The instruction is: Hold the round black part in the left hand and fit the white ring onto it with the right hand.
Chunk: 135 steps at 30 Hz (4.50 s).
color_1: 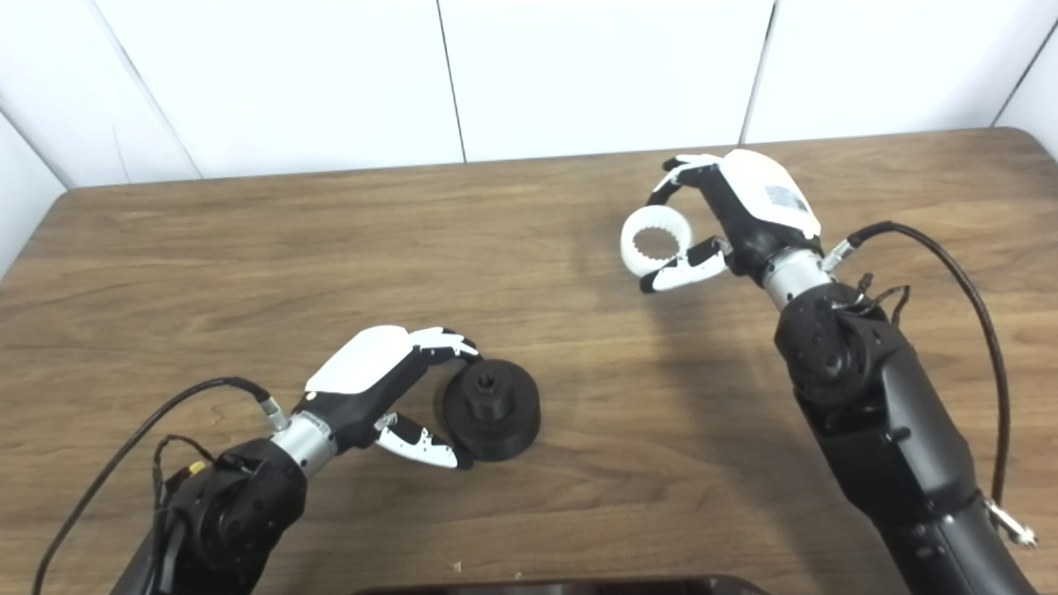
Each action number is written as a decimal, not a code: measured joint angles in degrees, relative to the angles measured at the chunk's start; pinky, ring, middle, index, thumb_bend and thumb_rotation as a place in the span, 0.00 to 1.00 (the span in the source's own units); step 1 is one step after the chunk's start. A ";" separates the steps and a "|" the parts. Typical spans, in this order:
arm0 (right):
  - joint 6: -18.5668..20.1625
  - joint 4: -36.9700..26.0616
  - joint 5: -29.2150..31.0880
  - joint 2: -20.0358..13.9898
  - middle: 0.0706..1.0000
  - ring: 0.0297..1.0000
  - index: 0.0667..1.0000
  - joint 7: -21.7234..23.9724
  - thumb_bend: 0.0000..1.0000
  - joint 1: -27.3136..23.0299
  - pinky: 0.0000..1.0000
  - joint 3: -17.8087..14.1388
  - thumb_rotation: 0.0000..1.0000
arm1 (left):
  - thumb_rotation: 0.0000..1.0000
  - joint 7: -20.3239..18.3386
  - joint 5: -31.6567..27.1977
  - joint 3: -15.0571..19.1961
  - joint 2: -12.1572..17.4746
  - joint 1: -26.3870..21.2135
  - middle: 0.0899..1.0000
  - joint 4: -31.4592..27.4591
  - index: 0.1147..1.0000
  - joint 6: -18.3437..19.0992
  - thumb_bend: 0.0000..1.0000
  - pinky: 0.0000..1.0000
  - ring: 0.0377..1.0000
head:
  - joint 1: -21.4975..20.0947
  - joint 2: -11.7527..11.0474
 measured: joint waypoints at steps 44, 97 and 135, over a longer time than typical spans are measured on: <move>-1.47 -11.15 -7.17 11.21 0.84 0.92 0.46 10.99 0.52 6.01 0.79 10.10 0.16 | 0.25 -0.24 1.43 -0.36 -1.03 -0.12 0.86 -0.02 0.70 0.84 0.79 0.86 0.92 | 0.44 1.14; -4.48 -8.58 -7.37 11.52 0.85 0.93 0.46 13.28 0.52 7.38 0.81 10.31 0.16 | 0.24 -1.43 1.70 -0.49 -1.47 -0.20 0.86 -0.74 0.70 2.15 0.79 0.86 0.92 | 0.44 1.58; -6.49 -7.28 -5.70 11.06 0.87 0.94 0.71 13.42 0.83 11.17 0.81 10.36 0.46 | 0.28 -2.02 1.72 -0.54 -2.03 -0.11 0.86 -1.25 0.72 2.47 0.81 0.86 0.92 | 0.79 1.76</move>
